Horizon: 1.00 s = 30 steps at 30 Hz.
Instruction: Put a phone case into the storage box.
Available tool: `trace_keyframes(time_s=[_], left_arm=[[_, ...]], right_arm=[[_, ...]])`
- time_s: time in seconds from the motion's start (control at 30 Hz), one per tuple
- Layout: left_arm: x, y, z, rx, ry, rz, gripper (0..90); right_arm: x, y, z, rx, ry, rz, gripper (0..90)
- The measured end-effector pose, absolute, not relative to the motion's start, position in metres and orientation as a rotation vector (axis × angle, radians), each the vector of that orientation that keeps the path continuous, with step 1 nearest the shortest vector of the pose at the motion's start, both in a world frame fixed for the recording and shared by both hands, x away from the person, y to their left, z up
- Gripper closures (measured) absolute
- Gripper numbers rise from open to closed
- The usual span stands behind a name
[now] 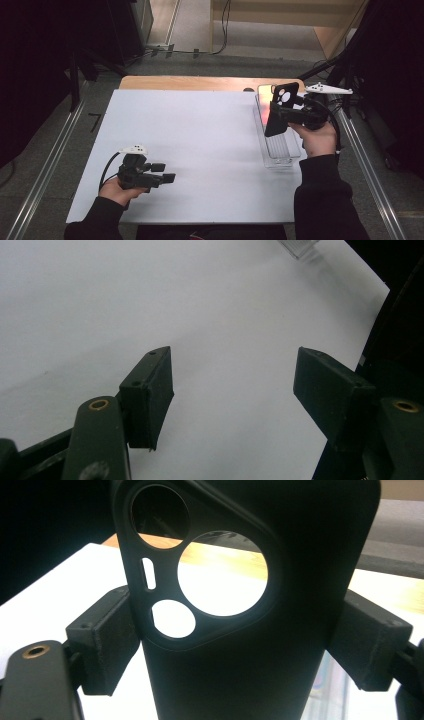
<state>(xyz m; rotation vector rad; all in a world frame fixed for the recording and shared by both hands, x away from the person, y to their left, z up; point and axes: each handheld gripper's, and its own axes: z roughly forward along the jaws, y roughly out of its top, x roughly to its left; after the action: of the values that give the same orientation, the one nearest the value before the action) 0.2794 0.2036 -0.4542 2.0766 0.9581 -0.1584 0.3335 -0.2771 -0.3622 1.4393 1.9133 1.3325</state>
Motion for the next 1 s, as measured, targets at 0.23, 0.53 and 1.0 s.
trace_keyframes(time_s=[0.23, 0.53, 1.0], left_arm=[[0.280, 0.202, -0.455, 2.081, 0.953, -0.164, 32.5], [0.280, 0.201, -0.455, 2.087, 0.955, -0.162, 32.5], [0.281, 0.201, -0.455, 2.085, 0.957, -0.155, 32.5]], right_arm=[[0.337, -0.286, -0.370, 1.468, 1.885, 1.310, 12.8], [0.346, -0.291, -0.386, 1.506, 1.849, 1.268, 12.8], [0.377, -0.287, -0.414, 1.565, 1.835, 1.200, 12.8]])
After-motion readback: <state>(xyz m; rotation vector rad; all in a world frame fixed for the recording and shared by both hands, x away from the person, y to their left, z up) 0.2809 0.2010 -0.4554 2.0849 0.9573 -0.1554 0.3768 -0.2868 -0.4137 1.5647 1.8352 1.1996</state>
